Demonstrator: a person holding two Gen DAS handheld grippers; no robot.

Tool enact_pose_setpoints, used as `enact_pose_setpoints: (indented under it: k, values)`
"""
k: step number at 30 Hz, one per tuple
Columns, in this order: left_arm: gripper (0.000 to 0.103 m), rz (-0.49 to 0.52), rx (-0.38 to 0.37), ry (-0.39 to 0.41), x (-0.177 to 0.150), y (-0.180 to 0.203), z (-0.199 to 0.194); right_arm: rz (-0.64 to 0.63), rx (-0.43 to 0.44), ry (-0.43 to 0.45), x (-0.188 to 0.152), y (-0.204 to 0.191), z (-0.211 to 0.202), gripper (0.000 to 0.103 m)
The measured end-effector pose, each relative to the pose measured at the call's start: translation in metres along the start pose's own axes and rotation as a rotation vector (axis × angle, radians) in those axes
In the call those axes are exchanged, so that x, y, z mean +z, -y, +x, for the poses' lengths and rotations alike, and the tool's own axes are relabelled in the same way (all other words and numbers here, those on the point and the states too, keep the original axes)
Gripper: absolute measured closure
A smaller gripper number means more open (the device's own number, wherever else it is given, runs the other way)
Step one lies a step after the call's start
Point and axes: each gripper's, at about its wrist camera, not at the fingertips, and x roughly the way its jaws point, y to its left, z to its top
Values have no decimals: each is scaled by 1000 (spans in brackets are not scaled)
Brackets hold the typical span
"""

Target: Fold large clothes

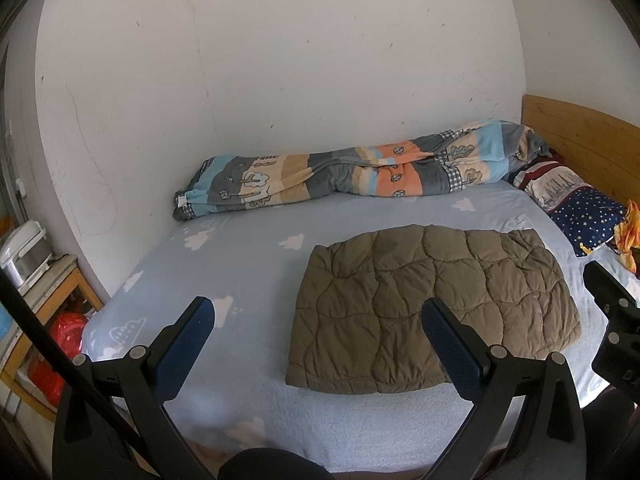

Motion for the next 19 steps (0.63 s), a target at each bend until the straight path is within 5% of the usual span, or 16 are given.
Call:
enact_pose_setpoints:
  k: [19]
  values:
    - [0, -40, -26, 30, -6, -35, 1, -56, 55, -2, -1, -4, -4, 0]
